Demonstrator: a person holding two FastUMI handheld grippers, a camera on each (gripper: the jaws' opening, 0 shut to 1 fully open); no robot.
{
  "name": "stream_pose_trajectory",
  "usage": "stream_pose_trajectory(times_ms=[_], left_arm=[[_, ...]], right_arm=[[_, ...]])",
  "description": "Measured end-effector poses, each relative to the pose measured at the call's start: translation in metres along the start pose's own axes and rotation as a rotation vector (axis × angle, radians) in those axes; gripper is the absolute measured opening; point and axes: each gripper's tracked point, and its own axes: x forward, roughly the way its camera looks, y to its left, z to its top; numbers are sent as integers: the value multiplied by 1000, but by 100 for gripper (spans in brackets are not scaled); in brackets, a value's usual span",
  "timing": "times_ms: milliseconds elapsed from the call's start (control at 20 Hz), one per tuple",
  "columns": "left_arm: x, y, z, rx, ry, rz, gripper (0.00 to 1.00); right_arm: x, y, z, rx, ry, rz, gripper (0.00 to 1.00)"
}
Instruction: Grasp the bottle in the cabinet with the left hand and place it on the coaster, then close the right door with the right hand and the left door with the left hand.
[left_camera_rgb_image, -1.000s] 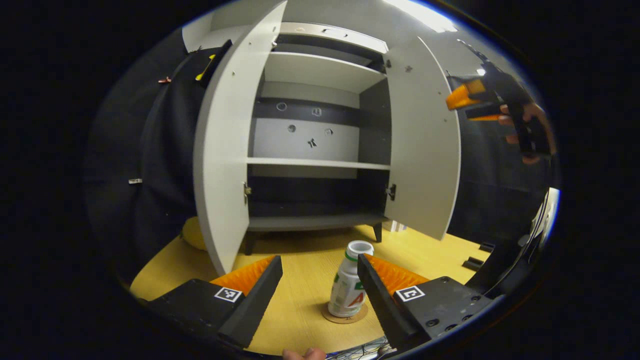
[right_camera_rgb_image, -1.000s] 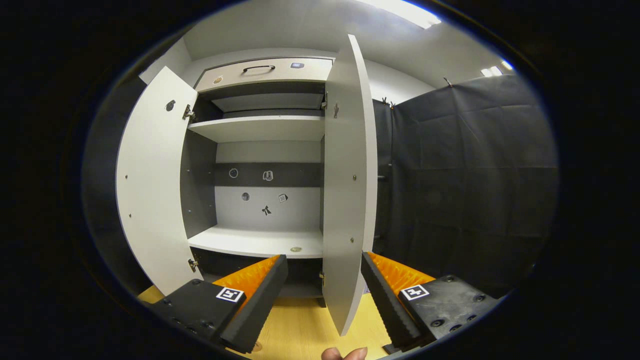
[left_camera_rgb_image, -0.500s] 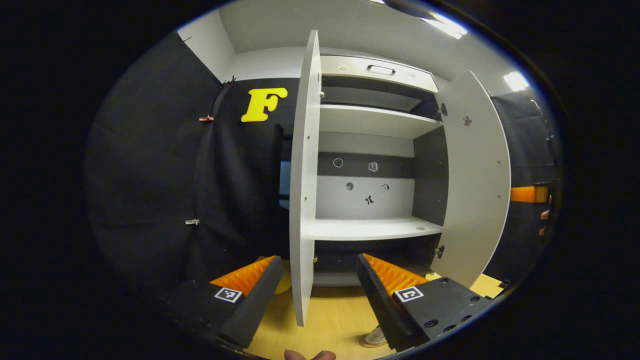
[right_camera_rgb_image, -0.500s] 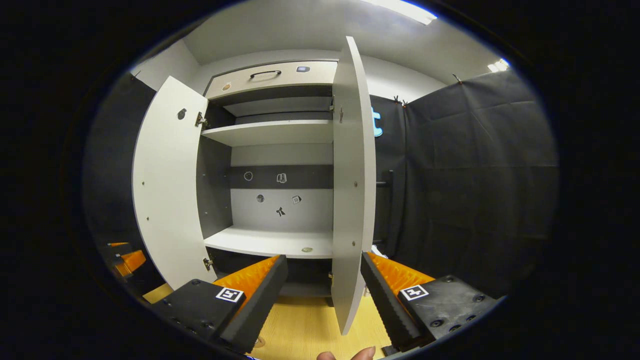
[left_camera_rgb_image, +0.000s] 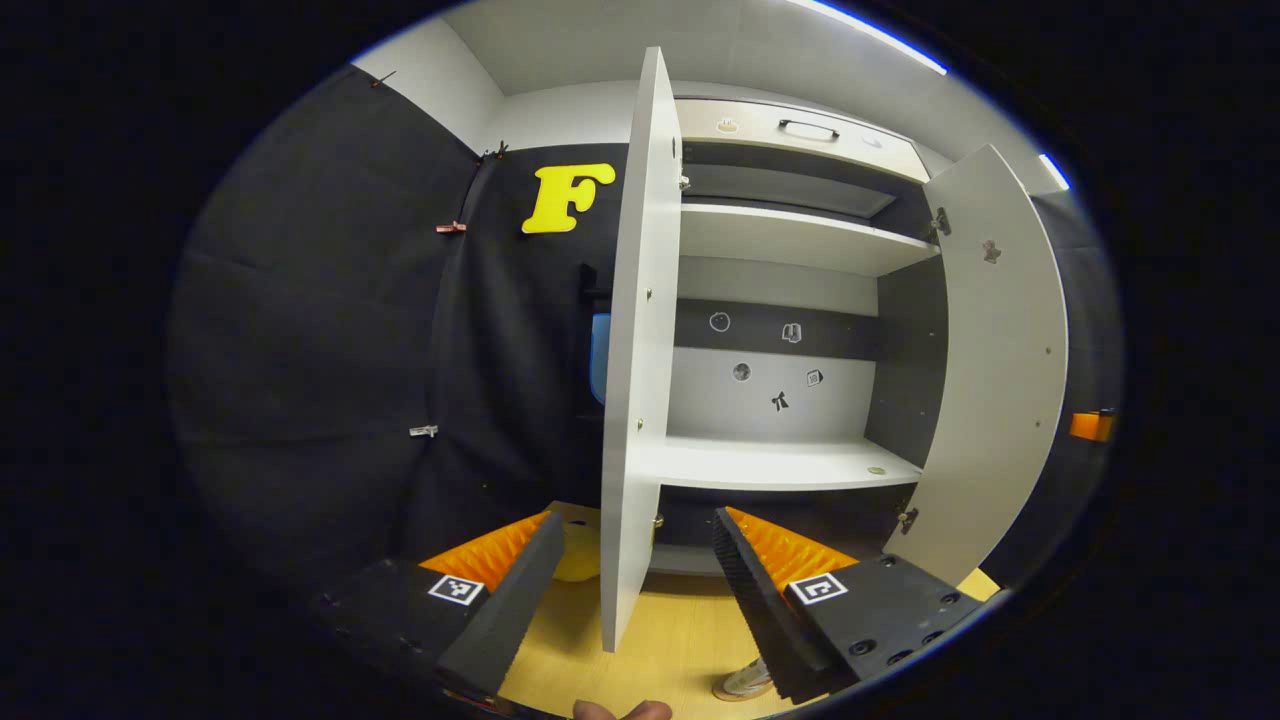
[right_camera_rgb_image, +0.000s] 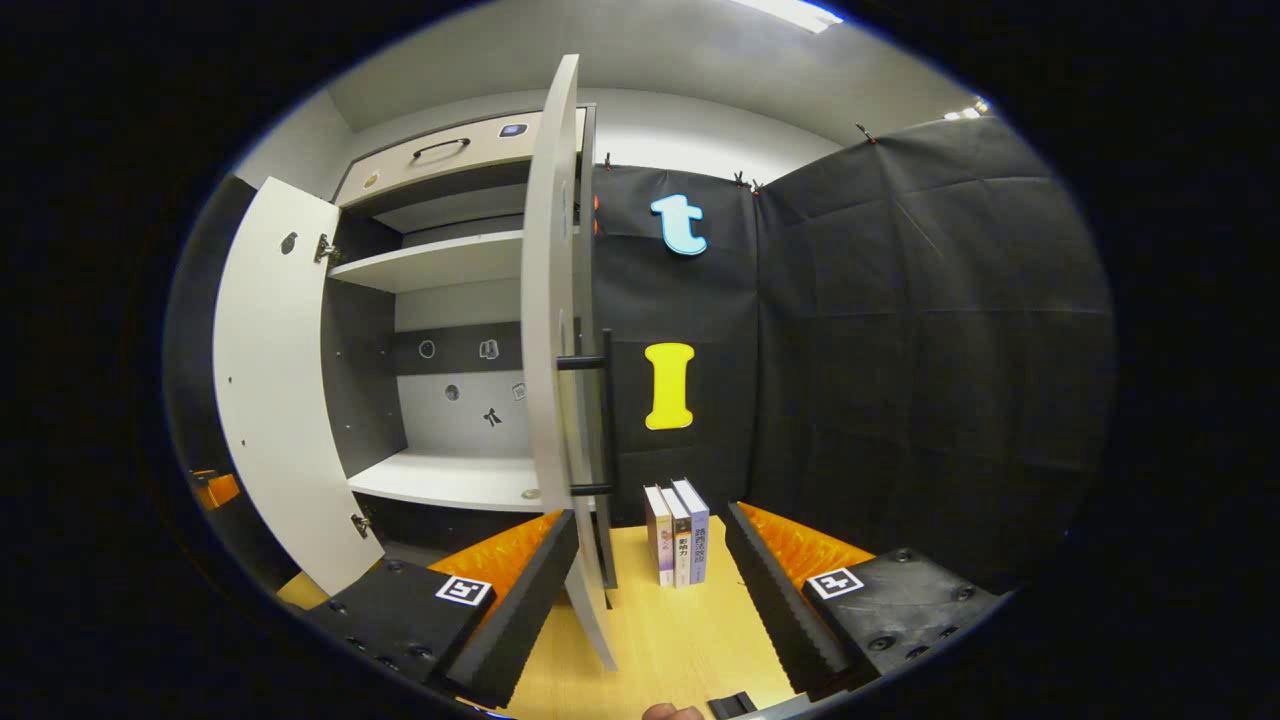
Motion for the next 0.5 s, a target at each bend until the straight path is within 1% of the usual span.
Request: stream_pose_trajectory(times_ms=[350, 400, 500], left_arm=[[-2, 9, 2, 28, 3, 79, 95], [-3, 13, 2, 33, 3, 92, 95], [-5, 18, 1, 34, 10, 107, 95]], right_arm=[[61, -36, 11, -3, -37, -42, 98], [68, -37, 11, 3, -35, -42, 98], [78, -31, 8, 21, -23, -16, 98]])
